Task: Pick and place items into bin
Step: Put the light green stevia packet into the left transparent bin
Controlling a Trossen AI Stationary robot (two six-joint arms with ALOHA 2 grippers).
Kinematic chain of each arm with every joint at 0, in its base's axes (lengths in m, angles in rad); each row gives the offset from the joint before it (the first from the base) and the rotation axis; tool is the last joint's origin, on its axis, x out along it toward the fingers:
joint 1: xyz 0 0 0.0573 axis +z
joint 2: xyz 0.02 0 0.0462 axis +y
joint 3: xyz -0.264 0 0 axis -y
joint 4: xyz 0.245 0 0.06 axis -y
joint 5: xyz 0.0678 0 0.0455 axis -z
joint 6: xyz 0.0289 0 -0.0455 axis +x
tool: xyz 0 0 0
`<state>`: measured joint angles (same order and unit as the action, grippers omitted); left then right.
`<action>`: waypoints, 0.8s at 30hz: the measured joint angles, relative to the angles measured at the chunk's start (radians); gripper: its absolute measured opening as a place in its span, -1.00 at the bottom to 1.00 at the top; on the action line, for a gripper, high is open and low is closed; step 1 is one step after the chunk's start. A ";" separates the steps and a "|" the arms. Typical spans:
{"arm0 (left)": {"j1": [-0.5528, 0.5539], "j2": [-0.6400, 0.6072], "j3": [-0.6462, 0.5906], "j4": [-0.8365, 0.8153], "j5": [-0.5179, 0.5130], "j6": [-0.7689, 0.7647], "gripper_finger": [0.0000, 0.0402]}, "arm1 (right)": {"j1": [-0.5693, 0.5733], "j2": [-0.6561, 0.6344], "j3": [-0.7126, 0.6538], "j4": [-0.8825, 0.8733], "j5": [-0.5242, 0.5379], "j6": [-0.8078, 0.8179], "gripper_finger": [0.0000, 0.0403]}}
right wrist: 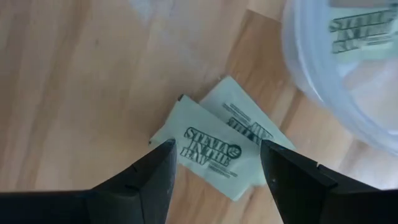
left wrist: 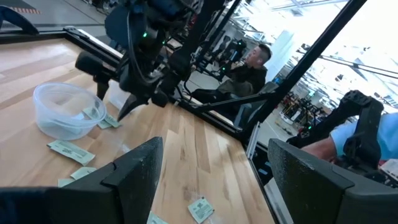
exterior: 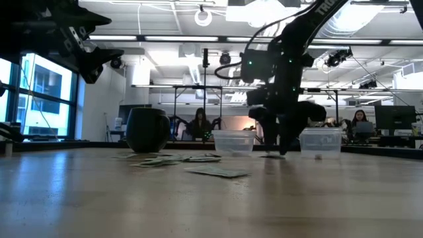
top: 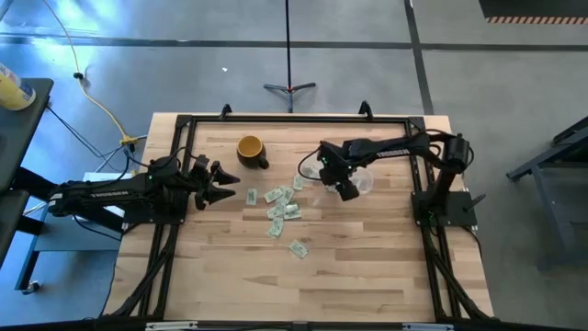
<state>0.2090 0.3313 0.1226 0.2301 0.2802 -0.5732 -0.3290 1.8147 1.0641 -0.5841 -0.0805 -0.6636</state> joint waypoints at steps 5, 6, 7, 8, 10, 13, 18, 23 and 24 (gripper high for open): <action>0.000 0.000 0.000 0.007 0.000 -0.003 0.62 | -0.001 0.006 0.002 0.032 0.050 0.002 0.11; 0.000 0.000 0.000 0.007 -0.001 -0.003 0.62 | -0.003 0.006 0.002 0.031 0.062 -0.002 0.11; 0.000 0.000 0.000 0.007 -0.001 -0.003 0.62 | -0.005 0.006 0.001 0.027 0.072 -0.008 0.11; 0.000 0.000 0.000 0.007 -0.001 -0.003 0.62 | -0.006 0.006 0.001 0.024 0.072 -0.012 0.11; 0.000 0.000 0.000 0.007 -0.001 -0.003 0.62 | -0.005 0.006 0.001 0.024 0.093 -0.017 0.11; 0.000 0.000 0.000 0.007 -0.001 -0.003 0.62 | -0.005 0.006 0.001 0.024 0.096 -0.018 0.12; 0.000 0.000 0.000 0.007 -0.001 -0.002 0.62 | -0.005 0.006 0.001 0.020 0.071 -0.015 0.12; 0.000 0.000 0.000 0.007 -0.001 -0.001 0.62 | -0.005 0.016 0.002 -0.011 0.042 0.014 0.03; 0.000 0.000 0.000 0.007 -0.001 -0.001 0.62 | -0.005 0.022 0.003 -0.019 0.043 0.026 -0.01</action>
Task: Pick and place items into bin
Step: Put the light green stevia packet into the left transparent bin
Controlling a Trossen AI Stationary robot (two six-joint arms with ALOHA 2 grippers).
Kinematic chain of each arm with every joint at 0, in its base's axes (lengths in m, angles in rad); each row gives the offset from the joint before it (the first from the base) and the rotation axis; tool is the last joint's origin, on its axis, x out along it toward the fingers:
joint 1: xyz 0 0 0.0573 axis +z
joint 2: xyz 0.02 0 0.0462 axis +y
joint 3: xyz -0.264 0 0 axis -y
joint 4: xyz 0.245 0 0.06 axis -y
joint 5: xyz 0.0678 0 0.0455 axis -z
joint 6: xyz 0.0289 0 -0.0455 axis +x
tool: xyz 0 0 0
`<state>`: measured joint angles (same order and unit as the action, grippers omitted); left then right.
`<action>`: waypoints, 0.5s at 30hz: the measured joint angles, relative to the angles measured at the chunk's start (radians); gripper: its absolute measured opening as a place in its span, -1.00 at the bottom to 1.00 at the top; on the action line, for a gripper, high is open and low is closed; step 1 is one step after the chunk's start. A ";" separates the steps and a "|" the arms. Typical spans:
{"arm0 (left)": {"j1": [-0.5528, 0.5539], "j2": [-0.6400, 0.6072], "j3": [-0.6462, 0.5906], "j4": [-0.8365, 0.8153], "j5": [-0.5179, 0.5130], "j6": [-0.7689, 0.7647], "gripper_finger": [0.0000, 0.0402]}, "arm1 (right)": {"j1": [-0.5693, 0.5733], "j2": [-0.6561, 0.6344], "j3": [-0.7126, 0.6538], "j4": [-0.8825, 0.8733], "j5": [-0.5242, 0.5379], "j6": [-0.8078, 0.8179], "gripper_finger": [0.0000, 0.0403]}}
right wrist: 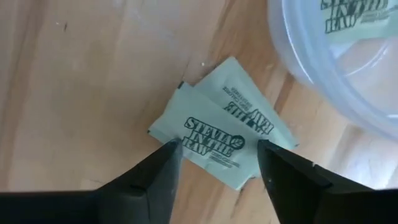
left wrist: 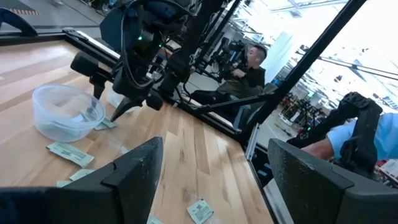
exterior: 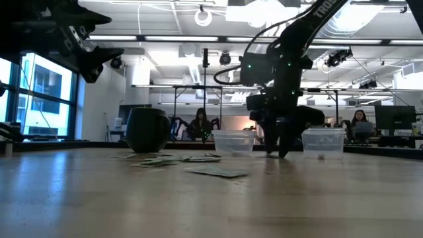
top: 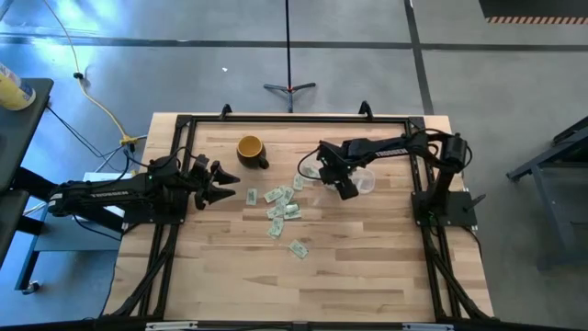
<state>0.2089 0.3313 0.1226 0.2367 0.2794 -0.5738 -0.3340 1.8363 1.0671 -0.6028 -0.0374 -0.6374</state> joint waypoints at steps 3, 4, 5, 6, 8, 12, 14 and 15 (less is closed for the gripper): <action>0.000 0.000 0.000 0.000 0.000 0.001 0.62 | 0.000 0.016 0.002 -0.021 -0.005 0.033 -0.17; 0.000 0.000 0.000 0.000 0.000 0.001 0.62 | 0.001 0.019 0.002 -0.026 -0.007 0.036 -0.24; 0.000 0.000 0.000 0.000 0.000 0.001 0.62 | 0.003 0.020 0.002 -0.029 -0.007 0.038 -0.32; 0.000 0.000 0.000 0.000 0.000 0.001 0.62 | 0.006 0.020 0.002 -0.030 -0.006 0.038 -0.39; 0.000 0.000 0.000 0.000 0.000 0.001 0.62 | 0.014 0.021 0.001 -0.030 0.008 0.042 -0.54; 0.000 0.000 0.000 0.000 0.000 0.001 0.62 | 0.026 0.021 0.000 -0.034 0.032 0.104 -0.83; 0.000 0.000 0.000 0.000 0.000 0.001 0.62 | 0.034 0.022 -0.001 -0.034 0.045 0.146 -0.95; 0.000 0.000 0.000 0.000 0.000 0.001 0.62 | 0.040 0.017 -0.001 -0.036 0.059 0.166 -0.97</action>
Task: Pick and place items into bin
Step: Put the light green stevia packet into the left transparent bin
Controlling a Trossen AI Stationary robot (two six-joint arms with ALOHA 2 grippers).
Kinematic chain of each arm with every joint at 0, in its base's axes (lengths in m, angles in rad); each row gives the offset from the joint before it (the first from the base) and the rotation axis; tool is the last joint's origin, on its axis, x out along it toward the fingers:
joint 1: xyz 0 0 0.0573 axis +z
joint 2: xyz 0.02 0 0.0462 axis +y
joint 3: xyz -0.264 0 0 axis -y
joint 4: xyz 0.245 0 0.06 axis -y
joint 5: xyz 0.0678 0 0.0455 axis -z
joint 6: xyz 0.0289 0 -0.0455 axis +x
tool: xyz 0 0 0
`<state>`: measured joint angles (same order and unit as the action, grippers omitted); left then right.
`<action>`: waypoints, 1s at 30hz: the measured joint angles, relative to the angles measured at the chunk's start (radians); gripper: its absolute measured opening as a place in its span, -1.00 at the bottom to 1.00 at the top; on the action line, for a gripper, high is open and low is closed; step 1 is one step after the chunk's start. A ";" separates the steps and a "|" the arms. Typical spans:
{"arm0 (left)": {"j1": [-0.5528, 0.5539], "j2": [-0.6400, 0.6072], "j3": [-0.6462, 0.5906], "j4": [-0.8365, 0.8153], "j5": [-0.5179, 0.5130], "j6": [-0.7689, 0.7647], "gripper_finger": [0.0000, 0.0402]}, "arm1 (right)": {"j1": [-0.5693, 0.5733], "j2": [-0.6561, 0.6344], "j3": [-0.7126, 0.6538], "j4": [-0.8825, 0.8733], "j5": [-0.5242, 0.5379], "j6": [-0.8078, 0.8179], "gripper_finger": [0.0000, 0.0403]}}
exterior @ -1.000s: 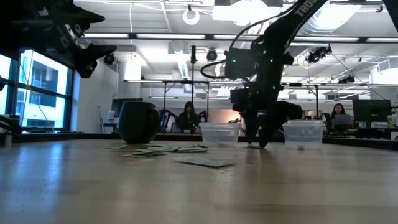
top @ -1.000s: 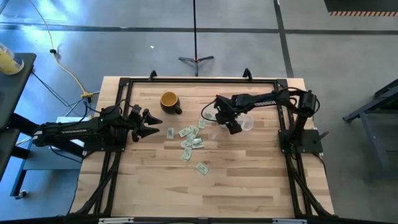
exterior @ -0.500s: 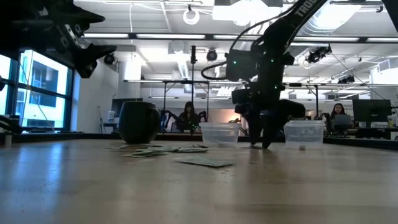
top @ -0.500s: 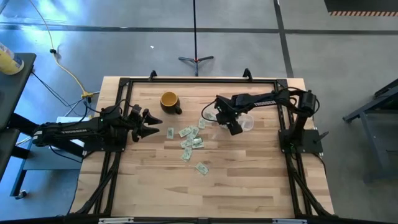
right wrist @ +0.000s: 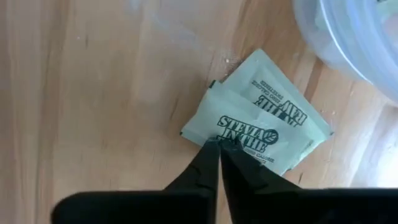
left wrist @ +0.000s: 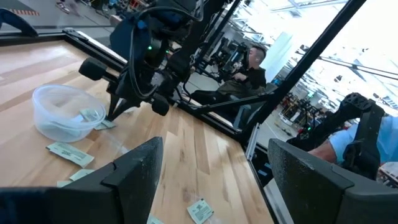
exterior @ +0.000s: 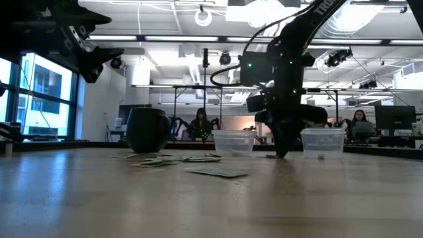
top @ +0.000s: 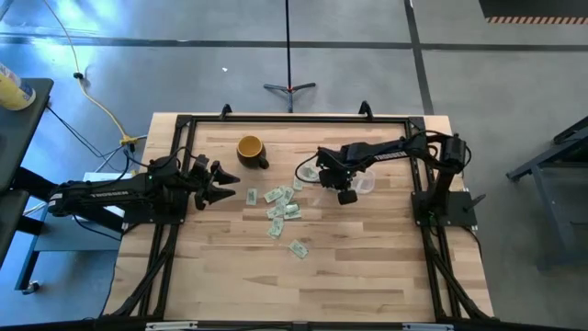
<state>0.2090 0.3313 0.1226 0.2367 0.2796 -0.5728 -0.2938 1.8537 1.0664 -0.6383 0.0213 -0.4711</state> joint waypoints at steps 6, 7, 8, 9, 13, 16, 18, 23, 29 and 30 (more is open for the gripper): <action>0.000 0.000 0.000 0.000 0.000 0.000 0.62 | 0.055 -0.062 -0.006 -0.005 0.065 0.073 -0.99; 0.000 0.000 0.000 0.000 -0.001 0.000 0.62 | 0.065 -0.081 -0.006 -0.014 0.077 0.075 -0.99; 0.000 0.000 0.000 0.000 -0.001 0.000 0.62 | 0.075 -0.098 -0.005 -0.021 0.086 0.075 -0.99; 0.000 0.000 0.000 0.000 -0.001 0.000 0.62 | 0.086 -0.109 -0.004 -0.026 0.093 0.074 -0.98; 0.000 0.000 0.000 0.000 -0.001 0.000 0.62 | 0.127 -0.121 -0.005 -0.041 0.108 0.045 -1.00; 0.000 0.000 0.000 0.000 -0.002 0.008 0.62 | 0.130 -0.120 -0.003 -0.028 0.126 0.028 -0.94; 0.000 0.000 0.000 0.000 -0.002 0.014 0.62 | 0.117 -0.115 -0.003 -0.022 0.126 0.027 -0.82; 0.000 0.000 0.000 0.000 -0.002 0.016 0.62 | 0.065 -0.117 -0.003 0.019 0.127 0.019 -0.29; 0.000 0.000 0.000 0.000 -0.002 0.016 0.62 | -0.011 -0.104 -0.003 0.029 0.013 -0.086 0.32; 0.000 0.000 0.000 0.000 -0.002 0.016 0.62 | -0.020 -0.099 -0.003 0.031 0.008 -0.103 0.37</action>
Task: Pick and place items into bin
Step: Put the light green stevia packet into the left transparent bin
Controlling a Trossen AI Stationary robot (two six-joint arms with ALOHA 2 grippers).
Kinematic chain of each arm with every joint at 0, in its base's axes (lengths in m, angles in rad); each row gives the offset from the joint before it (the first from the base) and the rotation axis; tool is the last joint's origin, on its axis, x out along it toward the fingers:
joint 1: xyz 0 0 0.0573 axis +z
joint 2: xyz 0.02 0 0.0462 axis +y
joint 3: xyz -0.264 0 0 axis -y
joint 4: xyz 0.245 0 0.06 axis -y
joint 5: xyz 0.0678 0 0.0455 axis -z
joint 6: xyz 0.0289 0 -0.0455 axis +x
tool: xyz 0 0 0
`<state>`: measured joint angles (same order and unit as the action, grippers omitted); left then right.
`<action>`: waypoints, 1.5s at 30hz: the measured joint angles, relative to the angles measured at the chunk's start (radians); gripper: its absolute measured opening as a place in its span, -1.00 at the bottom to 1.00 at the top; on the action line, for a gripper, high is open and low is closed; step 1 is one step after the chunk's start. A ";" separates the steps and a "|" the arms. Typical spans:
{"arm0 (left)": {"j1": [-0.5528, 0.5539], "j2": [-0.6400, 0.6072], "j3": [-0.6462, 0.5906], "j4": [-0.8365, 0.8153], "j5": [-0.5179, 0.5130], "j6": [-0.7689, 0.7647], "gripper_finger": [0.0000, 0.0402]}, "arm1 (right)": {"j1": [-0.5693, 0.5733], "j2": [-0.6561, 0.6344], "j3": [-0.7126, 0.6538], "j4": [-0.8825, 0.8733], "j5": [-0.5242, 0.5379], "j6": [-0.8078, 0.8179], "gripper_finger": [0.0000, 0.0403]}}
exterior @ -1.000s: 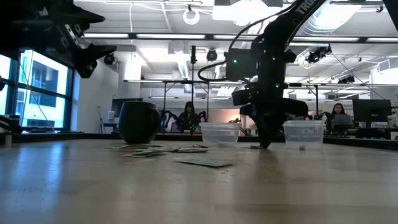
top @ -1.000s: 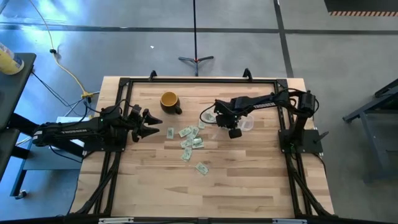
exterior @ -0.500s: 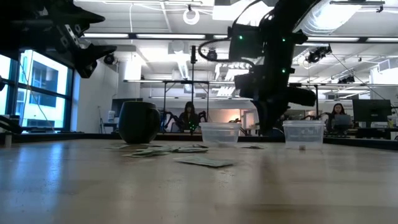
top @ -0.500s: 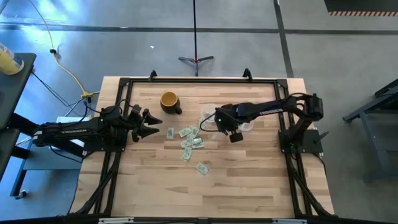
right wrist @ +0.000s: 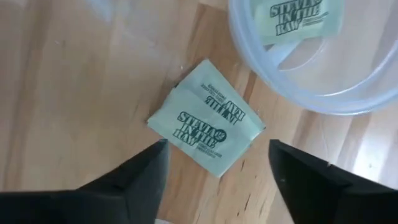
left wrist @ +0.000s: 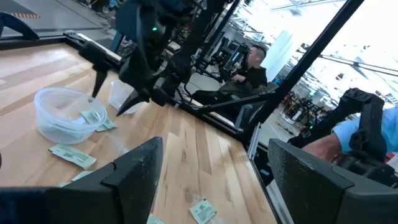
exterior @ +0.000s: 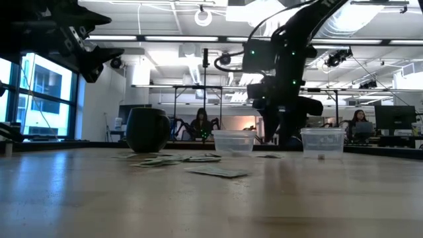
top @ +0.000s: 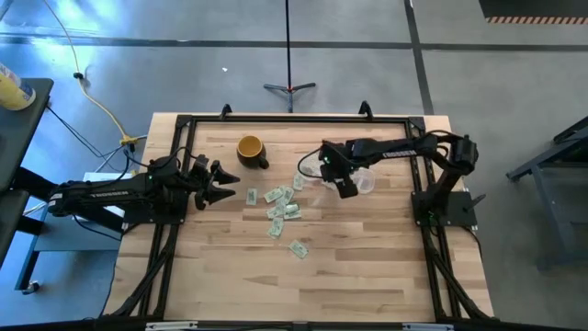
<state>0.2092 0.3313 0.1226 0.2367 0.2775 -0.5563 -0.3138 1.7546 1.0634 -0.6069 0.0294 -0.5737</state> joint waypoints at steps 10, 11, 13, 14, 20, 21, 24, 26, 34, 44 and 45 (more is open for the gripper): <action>0.000 0.000 0.000 0.006 -0.002 -0.011 0.62 | -0.042 0.065 0.001 0.041 -0.033 -0.055 0.40; 0.000 0.000 0.000 0.006 -0.002 -0.016 0.62 | -0.043 0.066 0.002 0.033 -0.036 -0.056 0.40; 0.000 0.000 0.000 0.006 -0.002 -0.020 0.62 | -0.047 0.067 0.002 0.025 -0.049 -0.056 0.40; 0.000 0.000 0.000 0.006 -0.002 -0.020 0.62 | -0.048 0.067 0.002 0.021 -0.064 -0.056 0.40; 0.000 0.000 0.000 0.005 -0.002 -0.020 0.62 | -0.056 0.076 0.002 0.018 -0.102 -0.055 0.40; 0.000 0.000 0.000 0.005 -0.002 -0.020 0.62 | -0.058 0.080 0.003 0.017 -0.107 -0.054 0.40; 0.000 0.000 0.000 0.005 -0.002 -0.021 0.62 | -0.061 0.096 0.005 0.017 -0.125 -0.039 0.37; 0.000 0.000 0.000 0.005 -0.002 -0.024 0.62 | -0.060 0.101 0.006 0.018 -0.126 -0.038 0.32; 0.000 0.000 0.000 0.005 -0.002 -0.024 0.62 | -0.060 0.102 0.005 -0.017 -0.117 -0.020 0.01; 0.000 0.000 0.000 0.004 -0.001 -0.025 0.62 | -0.052 0.111 0.096 -0.193 -0.061 0.049 -0.55; 0.000 0.000 0.000 0.004 -0.001 -0.024 0.62 | -0.053 0.111 0.110 -0.215 -0.056 0.052 -0.58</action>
<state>0.2092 0.3313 0.1226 0.2409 0.2764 -0.5808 -0.3665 1.8652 1.1729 -0.8215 -0.0265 -0.5216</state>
